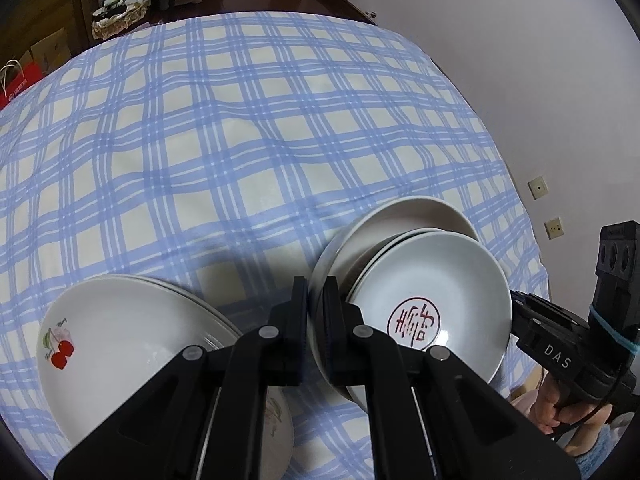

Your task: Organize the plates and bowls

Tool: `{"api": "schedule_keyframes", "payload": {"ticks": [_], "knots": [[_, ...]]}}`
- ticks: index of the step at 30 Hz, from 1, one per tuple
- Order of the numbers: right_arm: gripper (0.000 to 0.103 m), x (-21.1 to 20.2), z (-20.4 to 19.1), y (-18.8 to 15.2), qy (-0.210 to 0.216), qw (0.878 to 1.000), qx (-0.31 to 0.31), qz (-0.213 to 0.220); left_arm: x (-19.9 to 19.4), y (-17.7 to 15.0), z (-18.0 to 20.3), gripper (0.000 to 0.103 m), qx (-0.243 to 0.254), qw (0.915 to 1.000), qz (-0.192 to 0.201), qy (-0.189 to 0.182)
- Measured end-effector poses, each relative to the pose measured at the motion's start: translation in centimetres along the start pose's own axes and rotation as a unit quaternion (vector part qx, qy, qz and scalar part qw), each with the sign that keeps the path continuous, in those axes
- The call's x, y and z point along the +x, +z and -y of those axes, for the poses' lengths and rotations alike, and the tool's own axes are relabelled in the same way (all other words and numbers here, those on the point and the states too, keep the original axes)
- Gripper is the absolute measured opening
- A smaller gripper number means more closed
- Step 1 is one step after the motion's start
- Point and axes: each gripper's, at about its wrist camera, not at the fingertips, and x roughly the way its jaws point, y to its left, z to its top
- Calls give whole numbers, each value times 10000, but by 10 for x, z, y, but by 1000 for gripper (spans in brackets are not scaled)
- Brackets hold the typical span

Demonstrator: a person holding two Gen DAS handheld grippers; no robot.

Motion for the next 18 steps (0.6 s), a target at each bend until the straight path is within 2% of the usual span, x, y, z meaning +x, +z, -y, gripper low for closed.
{"api": "schedule_keyframes", "payload": {"ticks": [4, 18], "knots": [[10, 0, 1, 4, 52, 9999, 103, -7, -3, -1, 0, 6, -113, 9999, 15, -16], [10, -8, -22, 13, 28, 9998, -210, -58, -25, -11, -9, 6, -433, 9990, 134, 27]]}}
